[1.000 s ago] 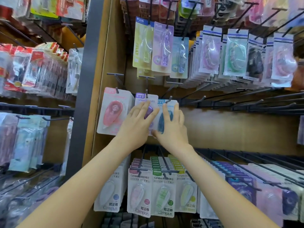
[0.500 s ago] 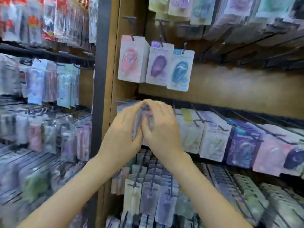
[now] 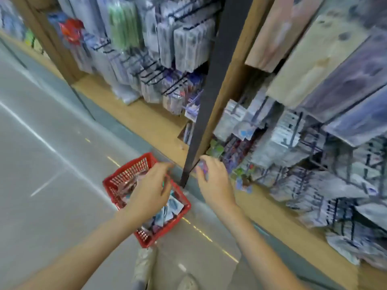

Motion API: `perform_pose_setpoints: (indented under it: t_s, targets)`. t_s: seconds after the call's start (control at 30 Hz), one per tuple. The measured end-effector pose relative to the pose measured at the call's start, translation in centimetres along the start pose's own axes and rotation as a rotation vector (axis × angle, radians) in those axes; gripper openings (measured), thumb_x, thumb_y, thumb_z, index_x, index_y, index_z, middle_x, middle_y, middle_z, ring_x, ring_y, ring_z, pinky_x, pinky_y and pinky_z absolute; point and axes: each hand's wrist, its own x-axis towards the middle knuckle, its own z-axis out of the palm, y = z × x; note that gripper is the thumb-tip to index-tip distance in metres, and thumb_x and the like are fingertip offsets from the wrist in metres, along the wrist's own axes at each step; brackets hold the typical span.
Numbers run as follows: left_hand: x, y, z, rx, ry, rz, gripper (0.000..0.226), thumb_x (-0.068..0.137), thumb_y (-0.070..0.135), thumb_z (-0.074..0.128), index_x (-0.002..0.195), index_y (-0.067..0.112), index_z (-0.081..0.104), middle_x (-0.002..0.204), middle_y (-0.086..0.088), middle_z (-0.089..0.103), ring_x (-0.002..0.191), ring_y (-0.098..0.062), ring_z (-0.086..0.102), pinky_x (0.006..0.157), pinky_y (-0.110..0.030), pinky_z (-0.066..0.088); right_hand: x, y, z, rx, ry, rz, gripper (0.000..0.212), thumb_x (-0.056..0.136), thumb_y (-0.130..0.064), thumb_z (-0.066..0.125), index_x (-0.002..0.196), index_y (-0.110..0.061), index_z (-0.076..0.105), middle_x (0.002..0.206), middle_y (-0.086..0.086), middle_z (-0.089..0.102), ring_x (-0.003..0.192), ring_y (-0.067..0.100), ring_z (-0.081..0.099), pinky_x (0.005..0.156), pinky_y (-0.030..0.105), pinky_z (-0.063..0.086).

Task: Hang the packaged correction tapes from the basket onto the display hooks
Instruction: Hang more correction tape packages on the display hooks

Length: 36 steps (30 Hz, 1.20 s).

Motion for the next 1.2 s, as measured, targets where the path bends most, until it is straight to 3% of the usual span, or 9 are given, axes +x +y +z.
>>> perform_pose_setpoints:
  t_s: [0.13,0.33,0.47,0.53,0.63,0.77,0.93,1.07,1.2]
  targets:
    - [-6.6,-14.2,10.3,0.025,-0.123,-0.322,0.048,0.082,0.034,0.029,0.125,0.019,0.047,0.120,-0.014,0.057,0.106,-0.034,0.058,0.088,-0.040,0.050,-0.6,10.0,14.5,-0.059,-0.269,0.291,0.041,0.098,-0.018,0.049,0.137,-0.007,0.045,0.136,0.013,0.049,0.128,0.031,0.042,0.104,0.034,0.031]
    - [-12.8,-29.9,23.7,0.041,-0.262,-0.584,0.050,0.089,0.030,0.036,0.132,0.009,0.047,0.114,-0.019,0.057,0.097,-0.039,0.061,0.085,-0.038,0.052,-2.4,20.7,32.9,-0.045,-0.480,0.403,0.049,0.090,-0.003,0.057,0.137,-0.002,0.044,0.137,0.016,0.048,0.130,0.032,0.040,0.104,0.026,0.025]
    - [-11.6,-36.7,29.9,0.179,-0.280,-0.495,0.062,0.073,0.007,0.060,0.132,0.012,0.044,0.114,-0.028,0.056,0.089,-0.044,0.060,0.074,-0.041,0.052,0.1,24.9,42.9,0.010,-0.528,0.374,0.055,0.092,-0.013,0.057,0.144,-0.009,0.038,0.139,0.014,0.046,0.130,0.028,0.039,0.103,0.030,0.030]
    - [-10.1,-39.1,32.0,0.191,-0.241,-0.496,0.068,0.071,0.005,0.066,0.135,0.012,0.045,0.127,-0.032,0.048,0.100,-0.048,0.055,0.081,-0.047,0.050,2.0,26.0,46.8,0.047,-0.497,0.395,0.065,0.090,-0.019,0.062,0.147,-0.014,0.033,0.140,0.013,0.045,0.130,0.029,0.040,0.105,0.037,0.035]
    - [-7.1,-42.0,33.6,0.118,-0.115,-0.713,0.054,0.087,0.014,0.057,0.140,0.011,0.045,0.134,-0.034,0.038,0.115,-0.048,0.044,0.097,-0.048,0.040,5.1,27.7,51.6,-0.004,-0.456,0.464,0.089,0.078,-0.036,0.075,0.148,-0.009,0.027,0.145,0.016,0.040,0.132,0.032,0.037,0.107,0.040,0.034]
    - [-5.3,-44.2,34.4,0.116,-0.149,-0.806,0.067,0.088,0.029,0.064,0.146,0.016,0.035,0.131,-0.024,0.033,0.115,-0.041,0.043,0.100,-0.042,0.038,6.9,29.1,55.3,0.016,-0.506,0.519,0.097,0.072,-0.028,0.081,0.146,-0.004,0.023,0.142,0.018,0.033,0.128,0.030,0.037,0.095,0.025,0.031]
    - [-4.7,-43.1,34.5,0.040,-0.160,-0.875,0.071,0.087,0.007,0.060,0.149,0.021,0.028,0.136,-0.017,0.023,0.108,-0.034,0.050,0.091,-0.030,0.040,5.7,29.7,56.0,0.188,-0.478,0.621,0.053,0.076,-0.013,0.075,0.115,-0.014,0.038,0.111,0.004,0.050,0.100,0.022,0.057,0.073,0.024,0.041]
    - [-4.7,-42.2,33.1,-0.125,-0.123,-0.965,0.075,0.087,0.005,0.057,0.150,0.028,0.024,0.140,-0.009,0.032,0.109,-0.026,0.053,0.082,-0.019,0.040,5.0,29.9,54.9,0.136,-0.439,0.570,0.048,0.081,-0.013,0.071,0.122,-0.007,0.049,0.126,0.010,0.053,0.119,0.028,0.049,0.092,0.030,0.041]
    - [-5.7,-41.3,30.3,-0.171,-0.047,-1.002,0.074,0.086,0.000,0.052,0.149,0.032,0.028,0.111,-0.002,0.057,0.061,-0.014,0.056,0.048,-0.013,0.041,5.3,30.0,53.6,0.003,-0.552,0.400,0.056,0.082,-0.021,0.073,0.132,-0.011,0.049,0.139,0.010,0.040,0.129,0.028,0.034,0.105,0.034,0.027]
